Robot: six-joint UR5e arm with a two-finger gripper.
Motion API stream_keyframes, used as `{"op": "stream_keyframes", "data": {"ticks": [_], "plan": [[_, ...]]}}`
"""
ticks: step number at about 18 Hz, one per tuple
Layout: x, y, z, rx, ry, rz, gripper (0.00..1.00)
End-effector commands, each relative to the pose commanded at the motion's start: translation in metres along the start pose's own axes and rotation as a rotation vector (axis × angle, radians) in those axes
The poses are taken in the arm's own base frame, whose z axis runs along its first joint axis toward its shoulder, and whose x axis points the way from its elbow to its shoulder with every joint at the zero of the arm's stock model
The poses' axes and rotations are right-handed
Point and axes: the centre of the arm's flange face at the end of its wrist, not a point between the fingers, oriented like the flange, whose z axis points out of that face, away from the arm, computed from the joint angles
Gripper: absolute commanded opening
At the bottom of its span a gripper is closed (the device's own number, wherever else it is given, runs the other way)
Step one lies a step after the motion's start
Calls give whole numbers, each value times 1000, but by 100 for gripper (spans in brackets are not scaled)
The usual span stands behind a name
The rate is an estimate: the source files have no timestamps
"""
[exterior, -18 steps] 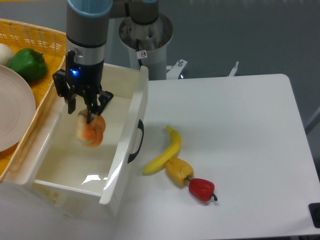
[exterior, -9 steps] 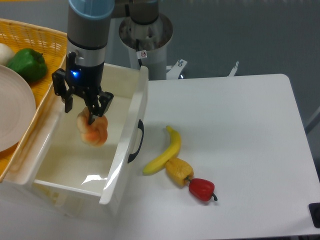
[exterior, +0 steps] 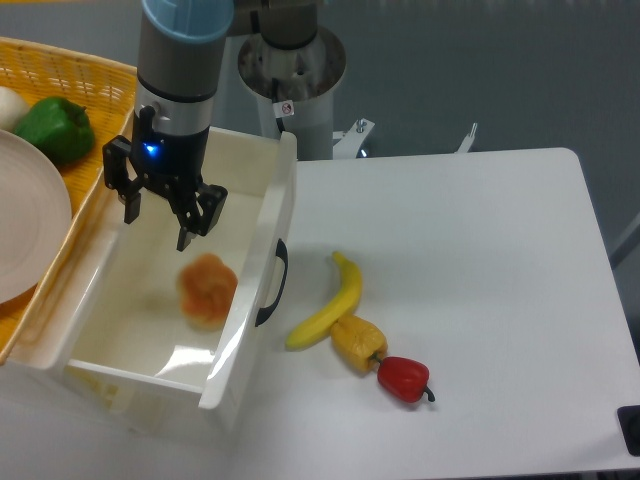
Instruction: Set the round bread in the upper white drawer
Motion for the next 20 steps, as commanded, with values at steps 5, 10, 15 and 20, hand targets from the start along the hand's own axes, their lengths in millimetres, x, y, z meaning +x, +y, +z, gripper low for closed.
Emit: {"op": "stream_keyframes", "data": {"ticks": [5,10,15,20], "plan": [[-32,10,-9,6,-25,-52,96],[-94,34,-36,34,-89,-126,100],[-164,87,-45,-29,-151,-14,100],[-245,145,-41,-196,-219,59,100]]}}
